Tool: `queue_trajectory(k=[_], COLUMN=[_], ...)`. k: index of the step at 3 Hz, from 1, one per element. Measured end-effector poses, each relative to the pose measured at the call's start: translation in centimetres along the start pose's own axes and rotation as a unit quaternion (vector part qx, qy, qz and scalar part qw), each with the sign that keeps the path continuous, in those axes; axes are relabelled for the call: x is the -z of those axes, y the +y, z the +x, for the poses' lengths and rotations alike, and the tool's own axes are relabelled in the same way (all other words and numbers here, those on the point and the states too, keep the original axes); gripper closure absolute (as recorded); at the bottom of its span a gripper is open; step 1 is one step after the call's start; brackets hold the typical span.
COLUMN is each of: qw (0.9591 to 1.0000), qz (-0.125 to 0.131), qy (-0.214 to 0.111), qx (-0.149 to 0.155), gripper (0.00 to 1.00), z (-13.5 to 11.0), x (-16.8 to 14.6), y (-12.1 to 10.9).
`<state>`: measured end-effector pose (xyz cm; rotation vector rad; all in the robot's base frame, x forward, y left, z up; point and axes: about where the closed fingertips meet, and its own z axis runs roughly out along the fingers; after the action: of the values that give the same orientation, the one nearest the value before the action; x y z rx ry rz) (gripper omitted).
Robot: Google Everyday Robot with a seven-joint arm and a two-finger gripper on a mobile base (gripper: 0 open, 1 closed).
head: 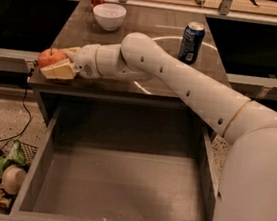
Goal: Place apple into top drawer
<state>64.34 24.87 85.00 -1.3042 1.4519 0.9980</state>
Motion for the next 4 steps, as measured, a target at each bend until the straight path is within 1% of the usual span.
queue_trajectory(k=[1,2,3,4], qw=[1.0000,0.9992,0.9973,0.9951], qz=[-0.001,0.025,0.061,0.094], qy=[0.000,-0.010,-0.019,-0.007], qx=[0.009,0.028,0.036,0.030], gripper=[1.00,1.00,1.00,1.00], z=[-1.0,-2.9,-3.1,-0.7], x=[0.8,4.3,8.3,12.1], y=[0.3,1.8,4.3,7.4])
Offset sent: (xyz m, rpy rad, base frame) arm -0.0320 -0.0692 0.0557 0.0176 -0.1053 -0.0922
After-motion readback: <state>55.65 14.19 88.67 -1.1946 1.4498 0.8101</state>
